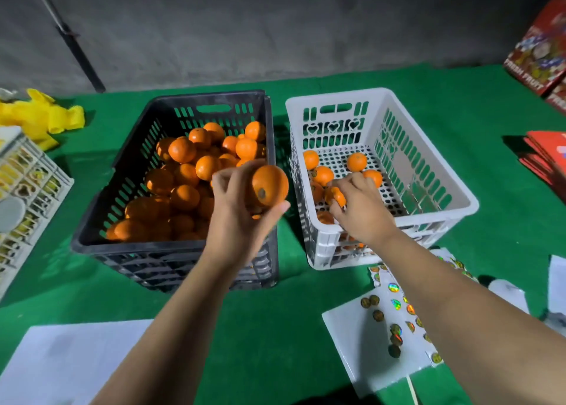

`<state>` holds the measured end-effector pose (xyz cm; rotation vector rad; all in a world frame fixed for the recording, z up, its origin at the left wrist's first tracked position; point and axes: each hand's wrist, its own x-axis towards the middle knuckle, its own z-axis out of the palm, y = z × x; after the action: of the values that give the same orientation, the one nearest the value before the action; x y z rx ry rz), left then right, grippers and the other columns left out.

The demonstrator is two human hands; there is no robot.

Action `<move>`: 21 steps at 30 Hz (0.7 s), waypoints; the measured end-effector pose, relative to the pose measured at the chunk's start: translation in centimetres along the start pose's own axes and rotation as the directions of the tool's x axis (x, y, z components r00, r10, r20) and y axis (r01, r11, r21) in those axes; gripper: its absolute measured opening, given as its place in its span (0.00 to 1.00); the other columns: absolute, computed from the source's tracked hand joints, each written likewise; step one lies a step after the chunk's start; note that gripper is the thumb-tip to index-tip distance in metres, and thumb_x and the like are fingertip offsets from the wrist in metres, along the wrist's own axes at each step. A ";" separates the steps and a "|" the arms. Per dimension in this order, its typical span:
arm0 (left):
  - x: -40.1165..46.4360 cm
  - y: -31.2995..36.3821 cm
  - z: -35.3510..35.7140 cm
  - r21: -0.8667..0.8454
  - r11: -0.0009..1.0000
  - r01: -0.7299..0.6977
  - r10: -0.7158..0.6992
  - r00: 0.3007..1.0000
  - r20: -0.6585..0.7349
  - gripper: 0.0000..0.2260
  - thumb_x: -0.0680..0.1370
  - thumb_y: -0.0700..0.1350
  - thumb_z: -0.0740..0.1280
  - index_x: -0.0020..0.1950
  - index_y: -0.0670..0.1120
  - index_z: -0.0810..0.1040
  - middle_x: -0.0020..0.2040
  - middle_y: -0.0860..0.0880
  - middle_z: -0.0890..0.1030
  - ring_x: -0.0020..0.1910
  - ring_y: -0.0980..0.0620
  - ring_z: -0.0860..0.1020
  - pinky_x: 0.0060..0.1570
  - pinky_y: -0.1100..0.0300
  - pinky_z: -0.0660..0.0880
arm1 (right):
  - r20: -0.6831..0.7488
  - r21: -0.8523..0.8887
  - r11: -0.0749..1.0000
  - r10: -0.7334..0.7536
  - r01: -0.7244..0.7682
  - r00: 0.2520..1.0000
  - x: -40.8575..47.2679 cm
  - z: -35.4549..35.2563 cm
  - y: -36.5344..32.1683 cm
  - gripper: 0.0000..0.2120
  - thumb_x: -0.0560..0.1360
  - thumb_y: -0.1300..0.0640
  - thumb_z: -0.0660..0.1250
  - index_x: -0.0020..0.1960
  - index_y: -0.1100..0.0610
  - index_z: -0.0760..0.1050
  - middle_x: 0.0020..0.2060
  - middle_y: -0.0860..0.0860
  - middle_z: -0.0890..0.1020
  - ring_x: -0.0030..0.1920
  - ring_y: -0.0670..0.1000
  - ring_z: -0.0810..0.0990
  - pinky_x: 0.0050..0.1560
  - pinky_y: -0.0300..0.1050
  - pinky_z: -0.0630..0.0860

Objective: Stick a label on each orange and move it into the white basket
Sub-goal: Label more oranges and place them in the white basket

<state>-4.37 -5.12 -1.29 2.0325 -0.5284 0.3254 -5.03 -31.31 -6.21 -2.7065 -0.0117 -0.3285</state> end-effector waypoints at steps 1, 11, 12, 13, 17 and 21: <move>-2.1 1.0 0.6 -0.086 0.996 0.009 -0.008 1.000 0.020 0.32 0.71 0.58 0.79 0.69 0.71 0.66 0.64 0.59 0.63 0.60 0.69 0.69 0.56 0.75 0.72 | -0.074 0.030 0.998 -0.049 0.051 0.996 -1.1 0.0 -0.2 0.18 0.80 0.58 0.68 0.69 0.58 0.76 0.58 0.56 0.74 0.59 0.58 0.69 0.62 0.56 0.70; -15.5 -3.5 8.4 0.057 0.949 0.309 -0.269 0.705 0.657 0.32 0.71 0.56 0.79 0.71 0.63 0.69 0.66 0.60 0.66 0.61 0.60 0.74 0.66 0.60 0.72 | 0.139 -0.251 0.955 0.195 -0.156 0.971 -20.8 7.5 4.4 0.20 0.70 0.56 0.76 0.62 0.55 0.81 0.58 0.56 0.79 0.56 0.64 0.78 0.54 0.58 0.74; -15.9 -3.6 9.1 0.087 0.959 0.271 -0.250 0.653 0.715 0.32 0.72 0.54 0.79 0.72 0.58 0.70 0.67 0.56 0.69 0.62 0.58 0.74 0.66 0.61 0.70 | 0.235 -0.316 0.922 0.303 -0.222 0.924 -21.4 7.8 4.9 0.25 0.72 0.52 0.74 0.68 0.52 0.78 0.63 0.53 0.78 0.61 0.62 0.76 0.59 0.57 0.73; -16.3 -3.7 9.7 0.116 0.969 0.217 -0.224 0.584 0.780 0.28 0.75 0.51 0.77 0.72 0.51 0.72 0.66 0.53 0.72 0.61 0.59 0.75 0.64 0.64 0.71 | 0.282 -0.371 0.897 0.356 -0.240 0.891 -21.7 8.2 5.3 0.28 0.74 0.49 0.70 0.74 0.48 0.72 0.69 0.49 0.75 0.66 0.58 0.72 0.64 0.55 0.70; -16.9 -4.3 11.1 0.177 0.982 0.067 -0.189 0.362 0.913 0.21 0.81 0.47 0.72 0.71 0.43 0.72 0.57 0.47 0.82 0.51 0.57 0.80 0.52 0.63 0.75 | 0.428 -0.341 0.922 0.328 -0.185 0.842 -21.2 9.7 5.3 0.26 0.82 0.44 0.60 0.79 0.43 0.64 0.74 0.46 0.71 0.72 0.52 0.69 0.69 0.50 0.66; -17.0 -5.6 11.6 0.210 0.970 0.119 -0.239 0.335 0.912 0.32 0.75 0.44 0.79 0.74 0.46 0.69 0.65 0.43 0.80 0.58 0.47 0.77 0.52 0.61 0.70 | 0.443 -0.314 0.930 0.322 -0.192 0.836 -20.3 10.4 5.5 0.21 0.82 0.46 0.60 0.75 0.45 0.69 0.70 0.48 0.75 0.69 0.52 0.73 0.67 0.49 0.69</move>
<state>-16.27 -8.82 -18.58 2.2024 -0.9664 -1.1084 -22.08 -31.32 -22.33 -2.9208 0.2713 0.4775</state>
